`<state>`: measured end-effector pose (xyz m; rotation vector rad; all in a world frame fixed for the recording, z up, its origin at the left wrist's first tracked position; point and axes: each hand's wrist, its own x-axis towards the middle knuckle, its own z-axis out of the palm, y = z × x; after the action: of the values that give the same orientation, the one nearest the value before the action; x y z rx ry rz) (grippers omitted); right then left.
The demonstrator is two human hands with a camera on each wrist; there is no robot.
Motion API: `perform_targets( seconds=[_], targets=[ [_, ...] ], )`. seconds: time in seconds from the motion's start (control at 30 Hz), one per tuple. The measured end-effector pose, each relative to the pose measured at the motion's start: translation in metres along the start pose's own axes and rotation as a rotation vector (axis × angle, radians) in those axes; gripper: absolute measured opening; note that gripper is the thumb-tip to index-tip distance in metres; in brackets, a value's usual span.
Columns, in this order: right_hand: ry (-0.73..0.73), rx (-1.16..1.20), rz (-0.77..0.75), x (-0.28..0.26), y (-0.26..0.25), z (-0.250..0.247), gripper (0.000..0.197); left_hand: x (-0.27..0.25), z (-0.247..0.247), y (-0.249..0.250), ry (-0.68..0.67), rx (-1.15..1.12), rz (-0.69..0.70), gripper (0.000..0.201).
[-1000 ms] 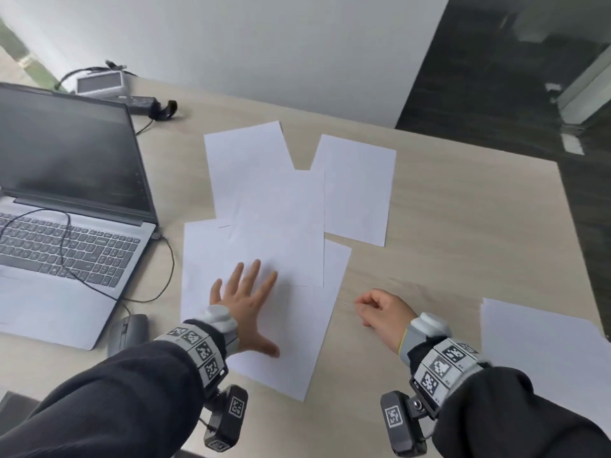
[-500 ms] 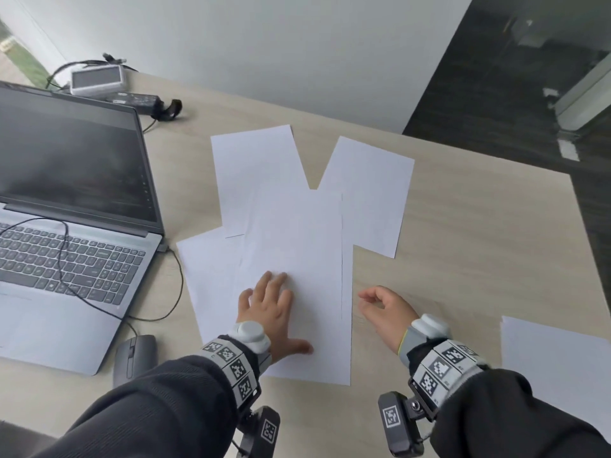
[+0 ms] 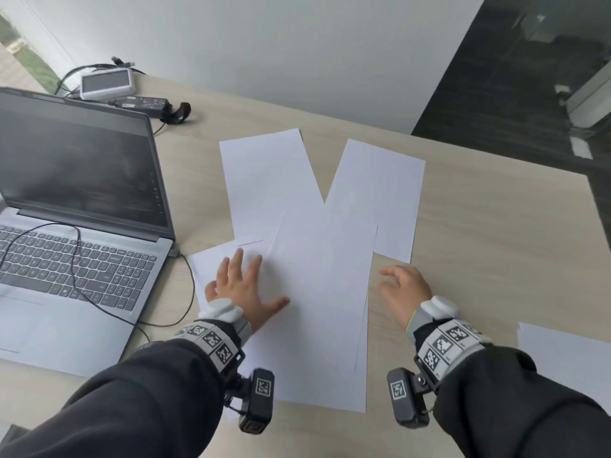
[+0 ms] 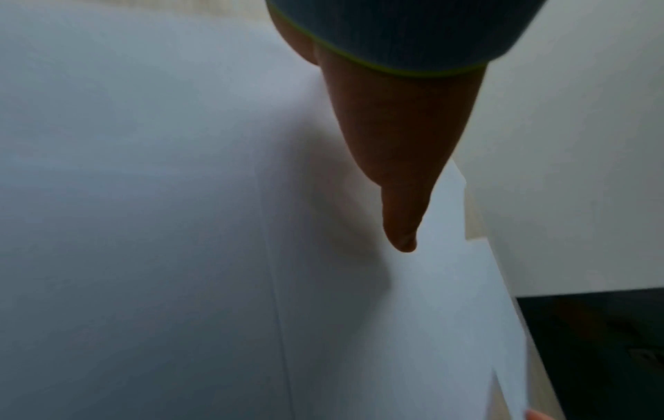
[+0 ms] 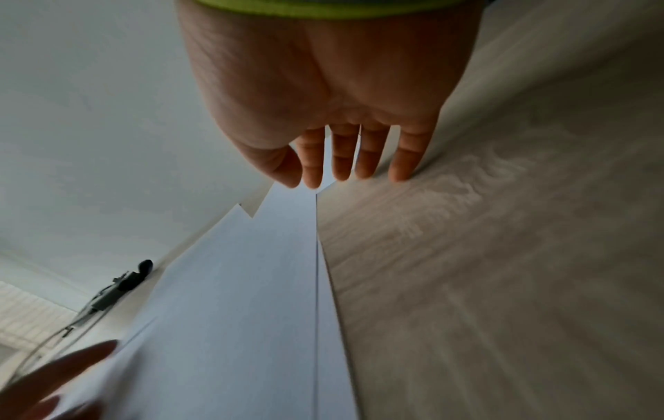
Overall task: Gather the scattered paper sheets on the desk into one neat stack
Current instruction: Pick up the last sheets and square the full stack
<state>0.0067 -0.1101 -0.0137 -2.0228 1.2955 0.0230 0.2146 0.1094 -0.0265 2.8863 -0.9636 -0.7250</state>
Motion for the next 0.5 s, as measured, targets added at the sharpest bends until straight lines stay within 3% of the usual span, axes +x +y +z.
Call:
perform_targets(
  seconds=[0.2,0.37,0.5],
  targets=[
    [-0.100,-0.291,-0.063,0.035,-0.002,-0.009,0.062,0.014,0.000,-0.018,-0.055,0.103,0.091,0.106],
    [0.008,-0.435,0.143,0.028,0.024,-0.016,0.067,0.025,0.004,-0.015,-0.008,0.069,0.072,0.103],
    [0.084,-0.408,0.266,0.023,0.049,-0.029,0.082,0.040,0.001,-0.004,-0.011,0.047,0.039,0.104]
  ],
)
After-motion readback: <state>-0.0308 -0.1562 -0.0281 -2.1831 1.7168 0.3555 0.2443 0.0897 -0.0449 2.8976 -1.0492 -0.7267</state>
